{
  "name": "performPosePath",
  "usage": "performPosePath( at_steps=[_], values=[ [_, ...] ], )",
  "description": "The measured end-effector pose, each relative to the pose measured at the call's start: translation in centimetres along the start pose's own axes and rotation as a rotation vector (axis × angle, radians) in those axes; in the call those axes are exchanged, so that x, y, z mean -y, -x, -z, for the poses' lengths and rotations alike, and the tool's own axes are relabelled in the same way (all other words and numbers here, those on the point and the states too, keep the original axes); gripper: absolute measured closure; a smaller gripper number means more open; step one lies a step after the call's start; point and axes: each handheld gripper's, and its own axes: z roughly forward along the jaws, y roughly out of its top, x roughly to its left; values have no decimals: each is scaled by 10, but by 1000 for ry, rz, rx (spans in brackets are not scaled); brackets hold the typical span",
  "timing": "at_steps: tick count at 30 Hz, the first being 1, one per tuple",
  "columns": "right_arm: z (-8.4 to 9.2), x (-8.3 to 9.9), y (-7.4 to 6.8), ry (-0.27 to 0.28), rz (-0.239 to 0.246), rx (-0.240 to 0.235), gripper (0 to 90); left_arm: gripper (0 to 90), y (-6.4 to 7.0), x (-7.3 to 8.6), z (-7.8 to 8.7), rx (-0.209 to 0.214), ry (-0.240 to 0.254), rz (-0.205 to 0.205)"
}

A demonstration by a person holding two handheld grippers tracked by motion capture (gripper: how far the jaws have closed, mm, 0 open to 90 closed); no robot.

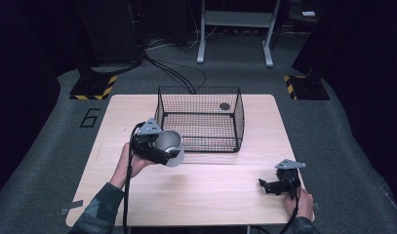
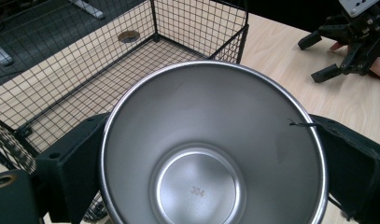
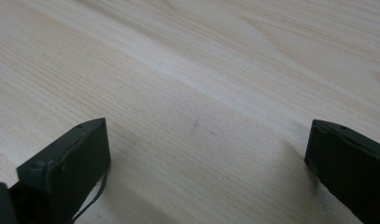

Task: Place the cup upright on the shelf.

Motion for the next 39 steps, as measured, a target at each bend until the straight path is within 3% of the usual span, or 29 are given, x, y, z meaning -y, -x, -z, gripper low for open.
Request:
performPosePath(
  at_steps=[22,39],
  values=[
    [0,0,0,-1,0,-1,0,62,-10,-37,-12,18,7,-20],
    [0,0,0,-2,-3,-2,0,62,-28,-64,-31,-5,16,7]
  ],
)
